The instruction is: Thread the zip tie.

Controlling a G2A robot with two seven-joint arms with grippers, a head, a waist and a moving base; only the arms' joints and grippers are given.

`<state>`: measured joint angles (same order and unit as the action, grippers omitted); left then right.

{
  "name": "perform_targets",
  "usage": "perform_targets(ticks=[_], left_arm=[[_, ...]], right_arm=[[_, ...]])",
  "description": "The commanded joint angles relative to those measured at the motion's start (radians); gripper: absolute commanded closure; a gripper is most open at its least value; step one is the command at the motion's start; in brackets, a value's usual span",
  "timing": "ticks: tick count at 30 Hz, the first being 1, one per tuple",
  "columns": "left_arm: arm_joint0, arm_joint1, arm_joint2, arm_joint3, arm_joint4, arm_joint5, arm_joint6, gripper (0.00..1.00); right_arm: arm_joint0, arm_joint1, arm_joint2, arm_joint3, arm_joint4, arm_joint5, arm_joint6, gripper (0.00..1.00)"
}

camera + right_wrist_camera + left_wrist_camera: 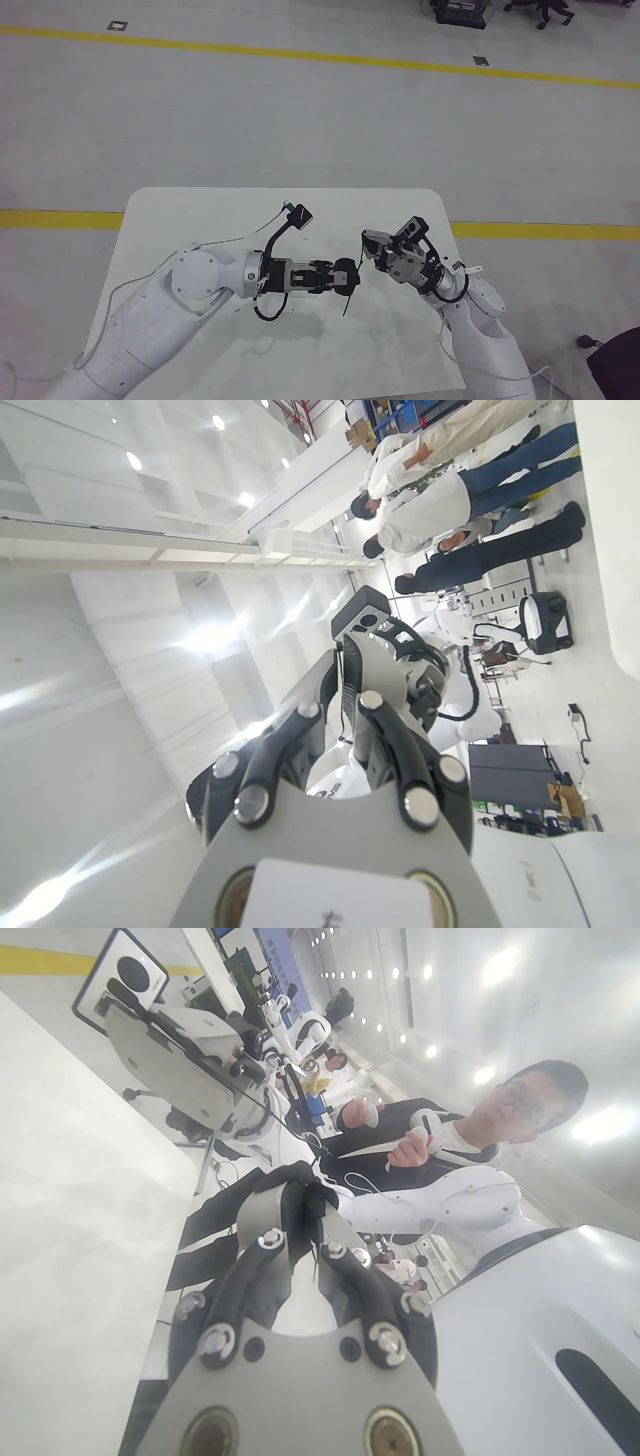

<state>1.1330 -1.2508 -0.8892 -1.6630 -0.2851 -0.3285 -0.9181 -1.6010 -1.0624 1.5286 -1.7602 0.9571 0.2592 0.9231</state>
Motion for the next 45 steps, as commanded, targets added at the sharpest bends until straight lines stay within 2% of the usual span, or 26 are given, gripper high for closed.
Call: perform_targets(ticks=[1, 10, 20, 30, 36, 45], left_arm=[[0.0, 0.0, 0.0, 0.0, 0.0, 0.0, 0.0, 1.0], [0.0, 0.0, 0.0, 0.0, 0.0, 0.0, 0.0, 1.0], [0.0, 0.0, 0.0, 0.0, 0.0, 0.0, 0.0, 1.0], [0.004, 0.0, 0.003, -0.004, 0.004, 0.004, 0.014, 1.0], [0.01, 0.004, 0.007, -0.017, 0.011, 0.014, 0.034, 1.0], [0.01, 0.012, 0.004, -0.02, 0.007, 0.015, 0.044, 1.0]], right_arm=[[-0.001, 0.001, 0.0, -0.002, -0.005, 0.001, 0.011, 1.0], [-0.003, 0.003, 0.002, 0.0, -0.004, 0.0, 0.031, 1.0], [-0.007, 0.006, 0.004, 0.006, -0.068, -0.044, 0.014, 1.0], [-0.014, 0.004, 0.0, -0.008, -0.028, -0.055, 0.018, 1.0], [-0.014, 0.005, 0.002, -0.011, -0.043, -0.066, 0.03, 1.0], [-0.016, 0.007, 0.01, -0.017, -0.082, -0.114, 0.023, 1.0]])
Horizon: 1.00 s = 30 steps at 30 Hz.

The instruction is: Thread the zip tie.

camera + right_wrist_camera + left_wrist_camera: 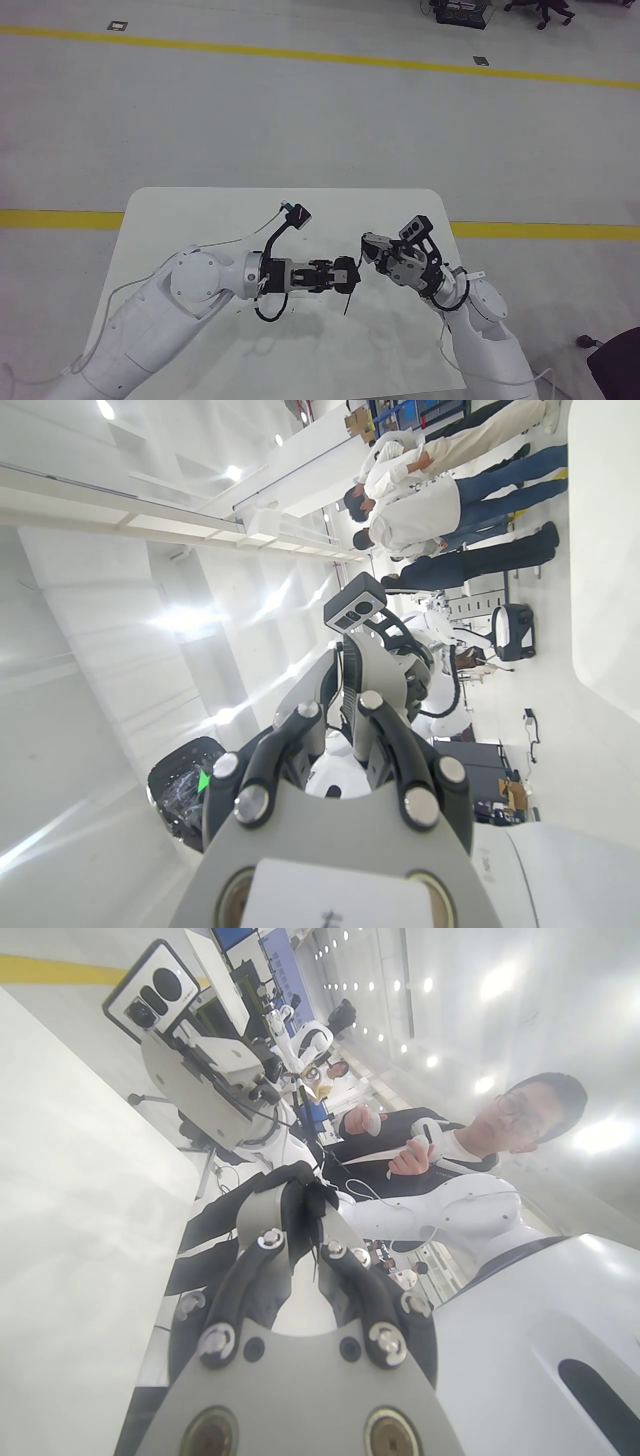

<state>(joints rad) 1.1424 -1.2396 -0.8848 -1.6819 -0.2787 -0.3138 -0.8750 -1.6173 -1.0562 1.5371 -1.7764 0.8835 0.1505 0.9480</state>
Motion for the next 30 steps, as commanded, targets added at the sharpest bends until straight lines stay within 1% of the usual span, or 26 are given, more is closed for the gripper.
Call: perform_targets(ticks=[1, 18, 22, 24, 30], left_arm=[[0.0, 0.002, 0.0, -0.001, 0.0, 0.0, 0.002, 1.0], [-0.003, 0.013, 0.01, -0.008, -0.004, 0.019, 0.007, 1.0], [-0.001, 0.016, 0.011, -0.012, -0.007, 0.017, 0.013, 1.0], [0.0, 0.017, 0.012, -0.014, -0.01, 0.016, 0.016, 1.0], [-0.001, 0.02, 0.017, -0.015, -0.011, 0.02, 0.016, 1.0]], right_arm=[[0.0, 0.0, 0.002, 0.0, -0.012, -0.008, -0.003, 1.0], [-0.002, 0.001, -0.004, -0.02, -0.011, -0.011, 0.009, 1.0], [-0.005, 0.002, 0.002, -0.022, -0.033, -0.019, 0.001, 1.0], [-0.007, 0.004, 0.003, -0.02, -0.06, -0.029, -0.006, 1.0], [-0.01, 0.003, 0.001, -0.018, -0.057, -0.038, -0.014, 1.0]])
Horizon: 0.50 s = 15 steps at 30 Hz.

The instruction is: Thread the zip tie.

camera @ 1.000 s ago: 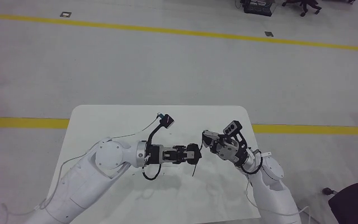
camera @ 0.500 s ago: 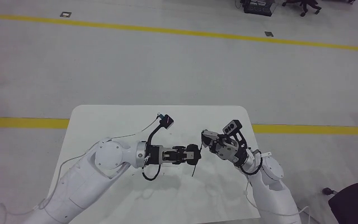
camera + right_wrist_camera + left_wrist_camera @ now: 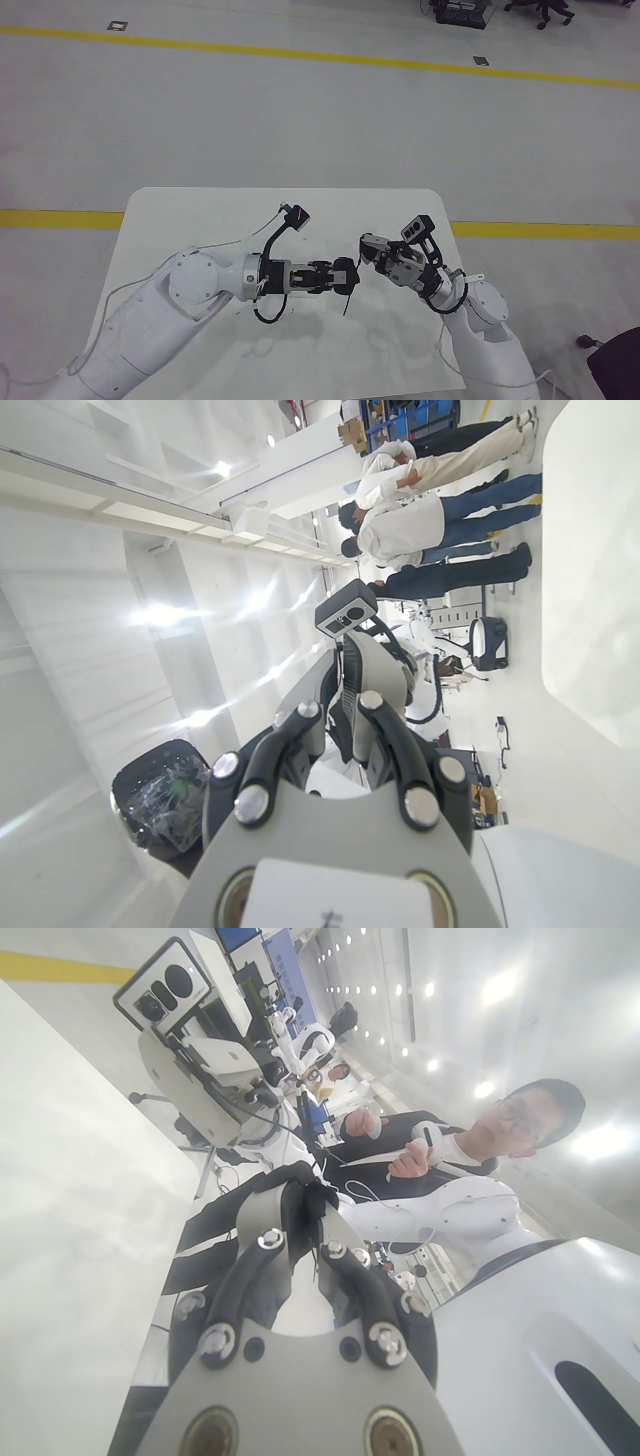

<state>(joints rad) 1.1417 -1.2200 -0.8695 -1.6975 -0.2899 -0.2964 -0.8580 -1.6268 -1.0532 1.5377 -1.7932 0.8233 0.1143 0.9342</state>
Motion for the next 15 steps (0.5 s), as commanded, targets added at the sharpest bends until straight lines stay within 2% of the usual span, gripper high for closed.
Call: perform_targets(ticks=[1, 13, 14, 15], left_arm=[[0.0, 0.001, 0.002, 0.0, 0.0, 0.003, -0.001, 1.0], [-0.004, 0.007, 0.009, -0.001, 0.002, 0.004, 0.007, 1.0], [-0.004, 0.008, 0.01, -0.001, 0.001, 0.004, 0.008, 1.0], [-0.004, 0.008, 0.01, -0.001, 0.001, 0.003, 0.008, 1.0]], right_arm=[[0.0, 0.0, 0.0, -0.002, 0.008, -0.003, 0.0, 1.0], [-0.006, 0.0, 0.001, -0.011, 0.025, -0.002, 0.011, 0.98], [-0.006, 0.0, 0.001, -0.01, 0.025, -0.001, 0.011, 0.78], [-0.007, 0.0, 0.001, -0.011, 0.025, 0.0, 0.01, 0.67]])
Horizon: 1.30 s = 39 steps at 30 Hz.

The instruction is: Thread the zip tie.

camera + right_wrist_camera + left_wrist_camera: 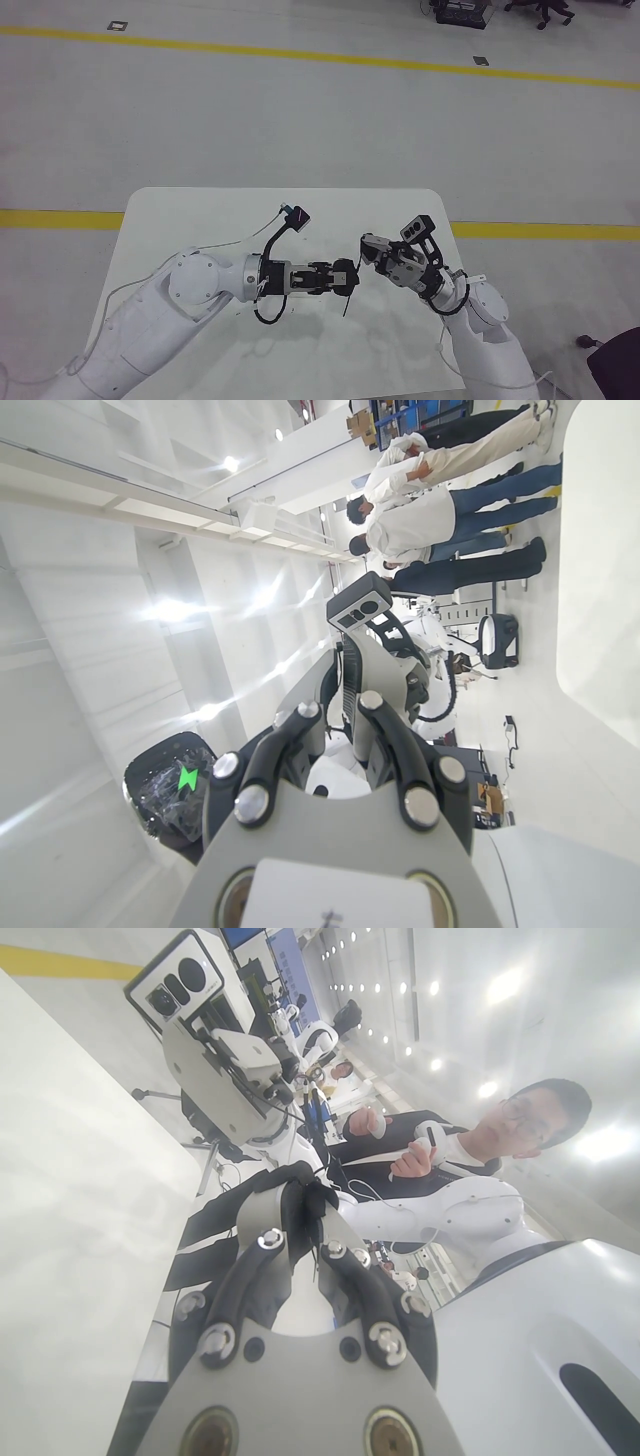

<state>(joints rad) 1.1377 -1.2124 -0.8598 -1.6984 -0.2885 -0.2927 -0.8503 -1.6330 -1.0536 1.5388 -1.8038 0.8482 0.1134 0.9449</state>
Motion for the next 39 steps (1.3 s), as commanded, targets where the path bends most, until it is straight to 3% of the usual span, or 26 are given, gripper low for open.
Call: perform_targets(ticks=[1, 3, 8, 19, 24, 29, 33, 39], left_arm=[[0.0, 0.001, 0.001, 0.0, -0.001, -0.001, 0.001, 1.0], [-0.001, 0.002, 0.001, 0.0, -0.001, -0.001, 0.002, 1.0], [-0.002, 0.005, 0.003, 0.0, -0.004, -0.001, 0.001, 1.0], [-0.008, 0.01, 0.005, -0.008, 0.017, -0.018, 0.013, 1.0], [-0.023, 0.015, 0.006, -0.024, 0.13, -0.041, 0.027, 1.0], [-0.032, 0.019, 0.013, -0.043, 0.251, -0.047, 0.055, 1.0], [-0.038, 0.022, 0.017, -0.054, 0.318, -0.045, 0.075, 1.0], [-0.036, 0.025, 0.012, -0.069, 0.376, -0.041, 0.117, 1.0]], right_arm=[[-0.001, 0.0, 0.0, 0.0, 0.0, 0.001, -0.002, 0.55], [-0.001, 0.0, 0.0, 0.0, 0.001, 0.002, -0.004, 0.49], [-0.002, 0.0, 0.001, -0.001, 0.001, 0.003, -0.009, 0.18], [-0.004, 0.0, 0.005, 0.0, 0.006, 0.006, -0.013, 0.11], [-0.018, 0.0, 0.017, 0.003, 0.051, 0.035, -0.015, 0.08], [-0.031, 0.002, 0.037, 0.0, 0.107, 0.091, -0.018, 0.0], [-0.046, 0.004, 0.05, -0.01, 0.132, 0.148, -0.015, 0.0], [-0.046, 0.004, 0.05, -0.01, 0.132, 0.148, -0.015, 0.0]])
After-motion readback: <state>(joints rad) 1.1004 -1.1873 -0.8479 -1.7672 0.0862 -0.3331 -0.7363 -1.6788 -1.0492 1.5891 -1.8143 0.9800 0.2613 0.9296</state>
